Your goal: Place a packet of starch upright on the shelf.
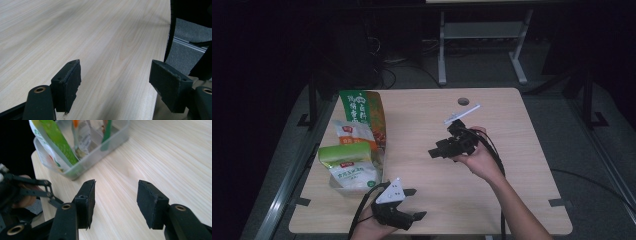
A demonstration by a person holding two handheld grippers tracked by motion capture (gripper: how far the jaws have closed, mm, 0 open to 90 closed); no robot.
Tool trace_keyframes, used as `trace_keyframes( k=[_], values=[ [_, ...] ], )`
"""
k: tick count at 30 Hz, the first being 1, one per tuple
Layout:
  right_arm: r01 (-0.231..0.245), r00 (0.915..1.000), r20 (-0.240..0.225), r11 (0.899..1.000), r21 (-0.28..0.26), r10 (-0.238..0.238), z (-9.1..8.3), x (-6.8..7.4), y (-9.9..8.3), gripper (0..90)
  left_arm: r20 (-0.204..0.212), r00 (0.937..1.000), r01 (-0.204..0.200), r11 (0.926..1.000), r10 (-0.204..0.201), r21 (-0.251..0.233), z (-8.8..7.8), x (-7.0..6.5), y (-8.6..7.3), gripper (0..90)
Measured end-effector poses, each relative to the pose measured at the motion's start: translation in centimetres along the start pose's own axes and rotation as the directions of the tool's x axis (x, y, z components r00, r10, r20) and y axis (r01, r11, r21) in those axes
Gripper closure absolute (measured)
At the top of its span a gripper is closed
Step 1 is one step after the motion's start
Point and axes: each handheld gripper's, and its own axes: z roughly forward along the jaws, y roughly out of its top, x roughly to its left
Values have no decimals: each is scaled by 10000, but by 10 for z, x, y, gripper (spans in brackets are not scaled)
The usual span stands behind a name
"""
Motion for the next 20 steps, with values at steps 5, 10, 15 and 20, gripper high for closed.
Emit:
trace_keyframes(
  k=[5,10,15,20],
  values=[
    [-283,9994,200,9996,-66,284,-12,-9,-19,470,15,10000,-27,10000,27,45,0,0,0,252],
    [-580,9975,408,9983,-26,580,-20,-17,-40,461,12,10000,23,10000,-23,34,-1,0,0,252],
    [-877,9946,558,9961,-72,880,-26,-23,-62,440,45,10000,76,10000,-76,36,-1,0,0,250],
    [-922,9923,804,9955,-224,937,-32,-22,-84,374,149,9997,183,9997,-181,-130,-2,0,1,240]
  ],
)
